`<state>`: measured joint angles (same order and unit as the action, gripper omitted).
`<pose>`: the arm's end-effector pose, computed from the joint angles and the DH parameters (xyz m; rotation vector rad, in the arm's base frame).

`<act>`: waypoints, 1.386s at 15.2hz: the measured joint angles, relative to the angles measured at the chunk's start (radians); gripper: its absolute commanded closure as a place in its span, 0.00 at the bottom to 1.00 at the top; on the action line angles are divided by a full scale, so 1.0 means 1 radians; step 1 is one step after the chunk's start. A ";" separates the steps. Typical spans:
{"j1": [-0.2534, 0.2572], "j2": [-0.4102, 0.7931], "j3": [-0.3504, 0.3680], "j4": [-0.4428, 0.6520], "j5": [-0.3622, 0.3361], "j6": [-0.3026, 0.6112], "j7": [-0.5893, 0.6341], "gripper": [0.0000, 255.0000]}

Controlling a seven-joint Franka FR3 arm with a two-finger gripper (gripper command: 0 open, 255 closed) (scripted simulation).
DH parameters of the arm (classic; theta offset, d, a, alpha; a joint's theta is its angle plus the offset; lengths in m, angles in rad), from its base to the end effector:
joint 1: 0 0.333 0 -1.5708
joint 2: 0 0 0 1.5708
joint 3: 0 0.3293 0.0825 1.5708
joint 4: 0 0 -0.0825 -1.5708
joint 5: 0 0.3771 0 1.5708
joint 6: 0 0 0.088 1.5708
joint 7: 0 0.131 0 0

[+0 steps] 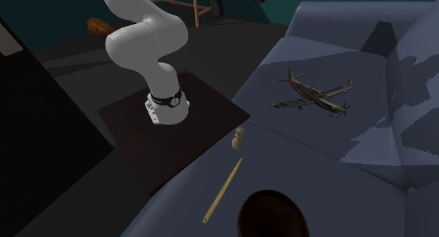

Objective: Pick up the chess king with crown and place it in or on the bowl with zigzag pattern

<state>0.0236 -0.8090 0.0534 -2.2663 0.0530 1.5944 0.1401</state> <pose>0.2876 0.0356 0.6264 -3.1045 0.1159 -0.2087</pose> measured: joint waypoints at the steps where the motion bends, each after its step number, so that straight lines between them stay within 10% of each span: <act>1: 0.000 0.000 0.000 0.000 0.000 0.000 0.000 0.00; 21: 0.056 0.236 0.084 -0.435 0.033 0.493 -0.027 0.00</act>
<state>0.0796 -0.5734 0.1370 -2.7012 0.0861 2.0869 0.1132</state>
